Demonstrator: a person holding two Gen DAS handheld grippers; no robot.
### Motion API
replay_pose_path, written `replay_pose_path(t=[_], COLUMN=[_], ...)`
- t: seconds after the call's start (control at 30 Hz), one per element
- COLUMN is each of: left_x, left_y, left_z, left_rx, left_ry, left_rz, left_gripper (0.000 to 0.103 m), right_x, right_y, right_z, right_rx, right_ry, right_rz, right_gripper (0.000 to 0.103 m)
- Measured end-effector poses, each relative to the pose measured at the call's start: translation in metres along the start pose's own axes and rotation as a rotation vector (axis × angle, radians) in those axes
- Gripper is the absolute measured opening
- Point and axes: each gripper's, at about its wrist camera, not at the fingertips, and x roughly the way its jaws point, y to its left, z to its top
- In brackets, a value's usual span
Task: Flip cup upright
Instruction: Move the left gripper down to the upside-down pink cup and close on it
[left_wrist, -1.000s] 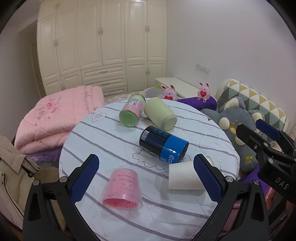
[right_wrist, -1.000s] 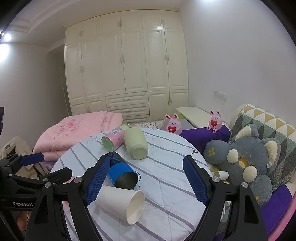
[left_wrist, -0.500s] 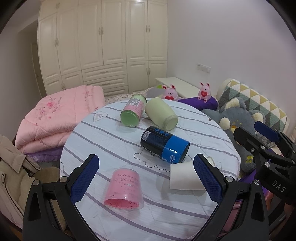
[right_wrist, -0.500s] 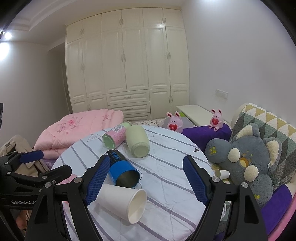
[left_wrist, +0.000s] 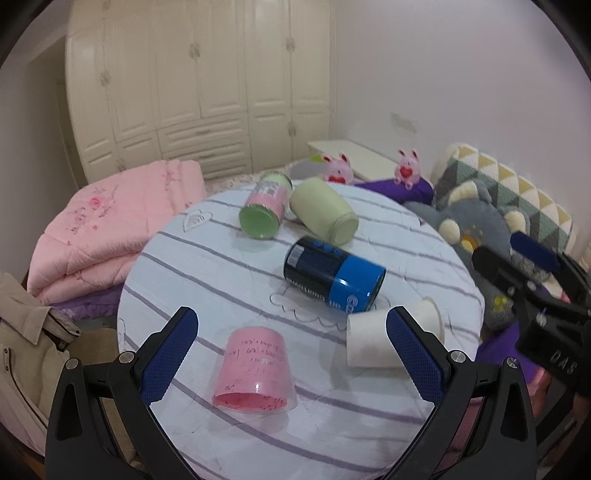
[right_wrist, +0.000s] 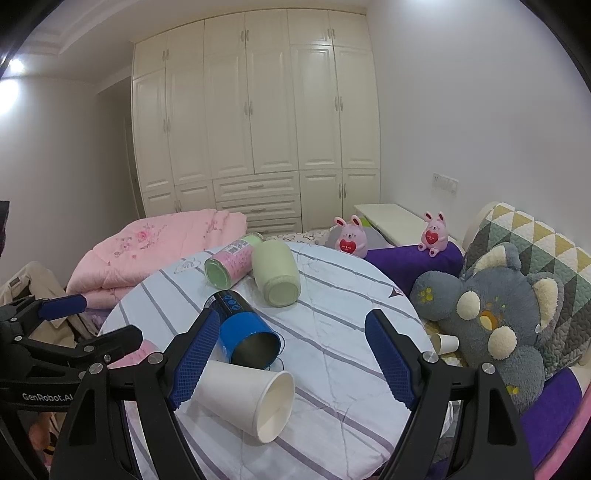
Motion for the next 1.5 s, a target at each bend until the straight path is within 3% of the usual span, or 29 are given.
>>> replay_pose_path(t=[0.2,0.43,0.87,1.13,1.37,1.43,1.5], left_x=[0.009,0.024,0.046,0.066,0.081,0.084,0.086], left_y=[0.014,0.031,0.039,0.031,0.042,0.048,0.051], left_z=[-0.013,-0.023,-0.054,-0.069,-0.069,-0.069,-0.067], left_rx=[0.075,0.073,0.030,0.019,-0.036,-0.066,-0.086], left_ry=[0.059,0.131,0.204,0.230,0.196,0.195,0.181], left_rz=[0.031,0.070,0.010,0.000,-0.004,-0.020,-0.005], left_gripper=[0.103,0.103,0.103,0.103,0.103,0.099,0.082], right_x=[0.005,0.016,0.029,0.038,0.043,0.045,0.046], right_y=[-0.005,0.001,0.021,0.042,0.046,0.047,0.048], right_z=[-0.001,-0.003,-0.006,-0.009,-0.011,-0.011,-0.011], right_rx=[0.011,0.001,-0.034,-0.081,-0.078,-0.079,-0.080], right_ry=[0.022,0.064,0.101,0.125,0.139,0.143,0.144], right_rz=[-0.008,0.001,0.032,0.057,0.053,0.052,0.051], right_gripper=[0.082,0.082,0.082,0.082,0.082,0.082,0.082])
